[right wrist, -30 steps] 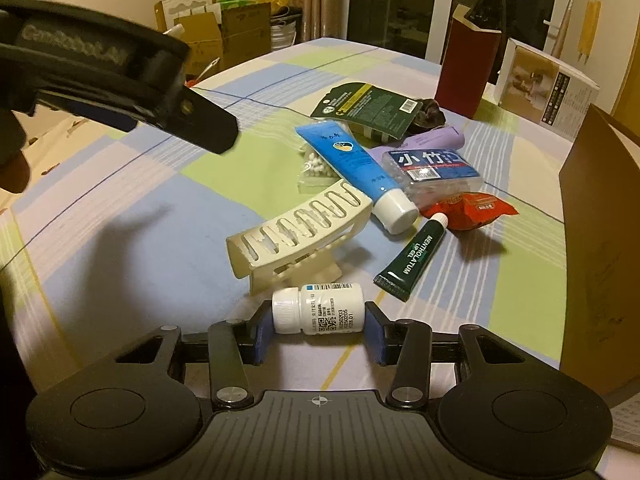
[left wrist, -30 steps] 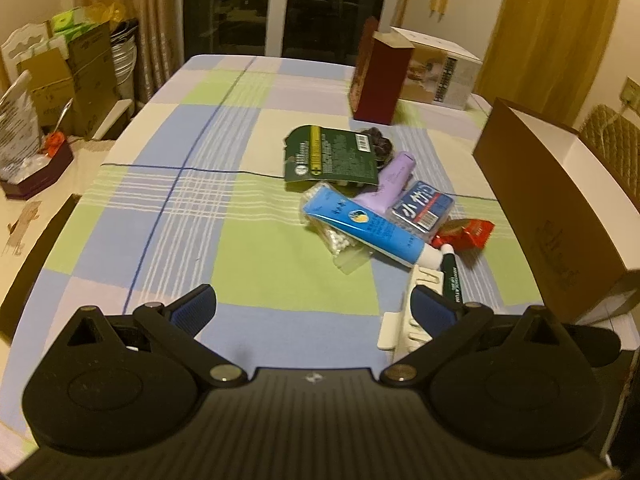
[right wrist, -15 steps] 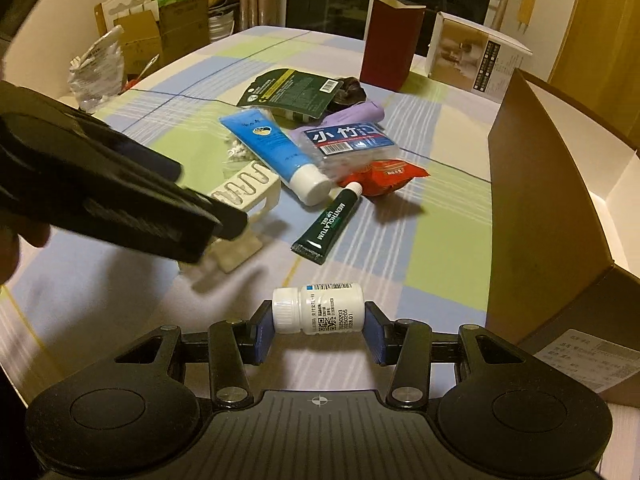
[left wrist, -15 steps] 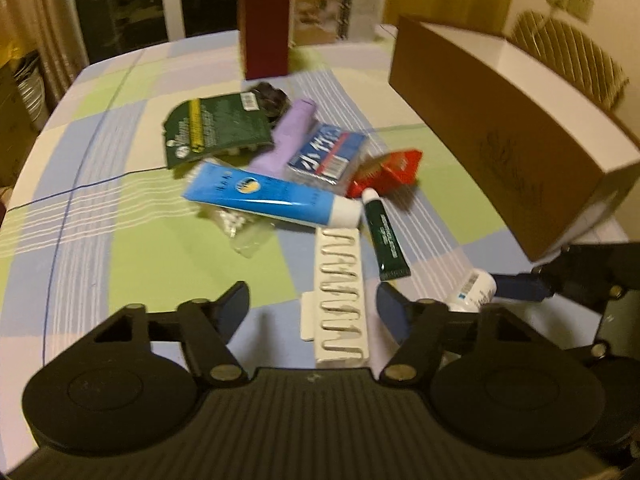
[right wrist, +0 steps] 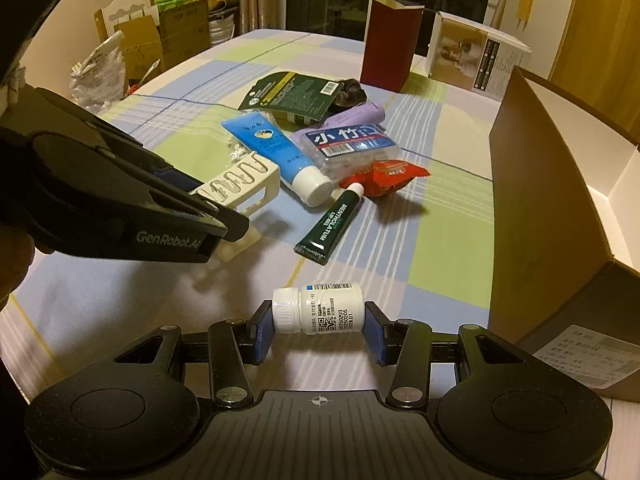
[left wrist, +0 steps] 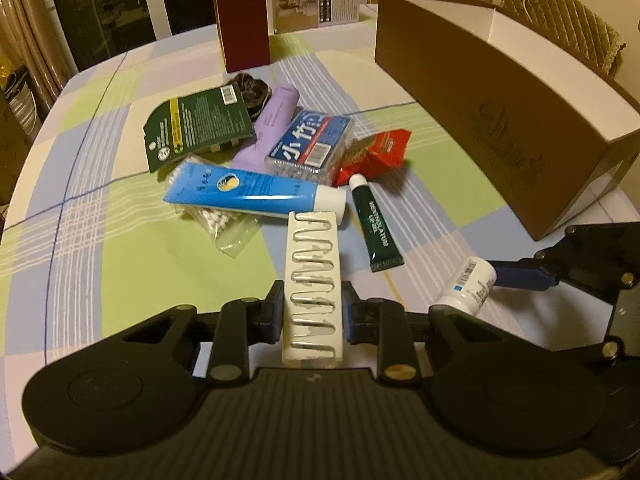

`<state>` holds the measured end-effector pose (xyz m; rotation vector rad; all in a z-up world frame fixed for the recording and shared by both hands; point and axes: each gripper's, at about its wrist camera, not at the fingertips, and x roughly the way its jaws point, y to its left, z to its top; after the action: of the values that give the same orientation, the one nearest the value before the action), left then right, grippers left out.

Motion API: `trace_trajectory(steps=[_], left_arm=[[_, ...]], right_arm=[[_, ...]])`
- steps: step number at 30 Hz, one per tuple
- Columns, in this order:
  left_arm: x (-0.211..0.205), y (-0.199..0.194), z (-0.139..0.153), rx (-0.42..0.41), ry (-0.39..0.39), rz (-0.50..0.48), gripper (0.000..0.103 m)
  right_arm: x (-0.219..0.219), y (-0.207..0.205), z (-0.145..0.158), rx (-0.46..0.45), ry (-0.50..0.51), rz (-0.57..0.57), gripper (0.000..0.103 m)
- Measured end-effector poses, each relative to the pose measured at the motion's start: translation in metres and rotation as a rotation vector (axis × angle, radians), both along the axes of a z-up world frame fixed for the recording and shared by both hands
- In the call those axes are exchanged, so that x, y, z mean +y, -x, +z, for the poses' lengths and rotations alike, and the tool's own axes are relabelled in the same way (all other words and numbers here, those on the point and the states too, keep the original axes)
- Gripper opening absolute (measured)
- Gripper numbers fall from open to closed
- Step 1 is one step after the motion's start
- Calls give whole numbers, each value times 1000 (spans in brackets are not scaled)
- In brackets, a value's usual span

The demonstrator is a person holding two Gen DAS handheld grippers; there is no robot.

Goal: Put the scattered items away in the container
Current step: 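Close the left tool around the white slotted plastic rack, then carry the rack with the left tool while the right tool carries the bottle over the box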

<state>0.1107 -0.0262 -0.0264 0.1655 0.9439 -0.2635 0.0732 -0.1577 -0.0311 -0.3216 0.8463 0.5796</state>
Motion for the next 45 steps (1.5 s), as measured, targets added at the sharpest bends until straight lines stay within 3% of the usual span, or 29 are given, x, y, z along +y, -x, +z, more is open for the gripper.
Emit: trace_trajectory(steps=[22, 28, 38, 45], left_arm=[[-2, 19, 51, -72, 0, 7, 23], [-9, 21, 66, -95, 7, -6, 23], [-38, 6, 112, -172, 55, -73, 23], [-88, -18, 132, -199, 116, -182, 23]], right_arm=[[-11, 21, 40, -114, -43, -25, 49], [-20, 28, 65, -222, -37, -29, 49], [-67, 9, 110, -345, -64, -158, 49], [-123, -30, 118, -340, -35, -325, 49]])
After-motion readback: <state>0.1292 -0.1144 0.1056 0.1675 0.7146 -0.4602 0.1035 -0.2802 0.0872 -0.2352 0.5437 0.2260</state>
